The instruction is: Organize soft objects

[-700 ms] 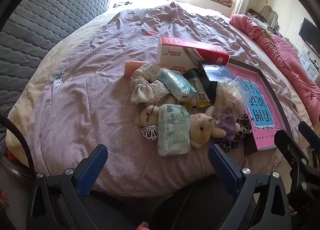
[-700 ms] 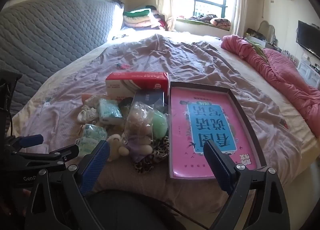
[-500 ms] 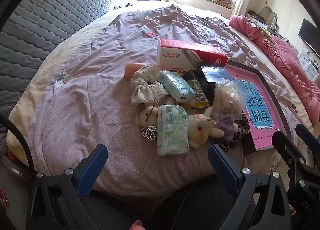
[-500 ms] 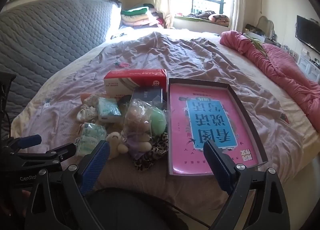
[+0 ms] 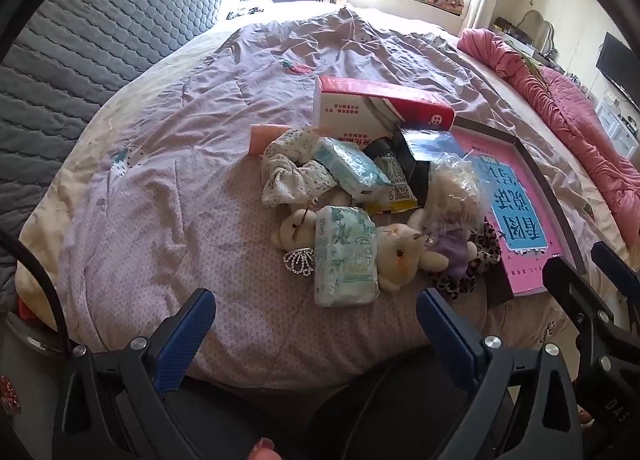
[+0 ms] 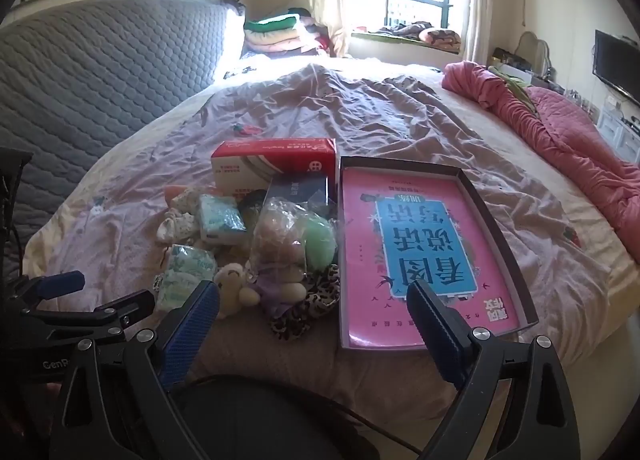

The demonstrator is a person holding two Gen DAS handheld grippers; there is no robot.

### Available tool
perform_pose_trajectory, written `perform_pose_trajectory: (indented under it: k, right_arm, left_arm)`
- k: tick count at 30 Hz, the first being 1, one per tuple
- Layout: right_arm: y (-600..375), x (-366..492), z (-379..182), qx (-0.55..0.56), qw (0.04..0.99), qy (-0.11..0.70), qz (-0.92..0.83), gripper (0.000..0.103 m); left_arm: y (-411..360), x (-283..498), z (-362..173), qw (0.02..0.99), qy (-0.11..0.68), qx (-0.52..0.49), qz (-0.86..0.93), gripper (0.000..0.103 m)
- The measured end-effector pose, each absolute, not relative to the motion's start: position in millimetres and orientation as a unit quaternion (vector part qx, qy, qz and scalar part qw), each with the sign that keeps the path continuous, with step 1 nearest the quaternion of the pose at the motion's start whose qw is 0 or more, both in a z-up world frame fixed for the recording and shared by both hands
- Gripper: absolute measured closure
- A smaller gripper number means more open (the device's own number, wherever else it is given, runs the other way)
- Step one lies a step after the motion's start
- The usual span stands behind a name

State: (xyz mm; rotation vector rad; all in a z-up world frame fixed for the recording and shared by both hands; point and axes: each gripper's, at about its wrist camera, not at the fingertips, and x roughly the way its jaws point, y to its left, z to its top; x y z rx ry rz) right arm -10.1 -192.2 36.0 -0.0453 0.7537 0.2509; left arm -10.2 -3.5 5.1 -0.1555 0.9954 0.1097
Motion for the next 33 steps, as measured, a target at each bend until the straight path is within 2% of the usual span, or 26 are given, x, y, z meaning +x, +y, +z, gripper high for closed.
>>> perform_pose_trajectory:
  k: [33]
  right_arm:
    - [-194.2, -9.7, 33.7, -0.023, 0.923, 0.367, 0.116, 0.008]
  left_arm:
    - [-6.9, -10.9, 3.9, 0.877, 0.473, -0.067, 0.052, 0.002]
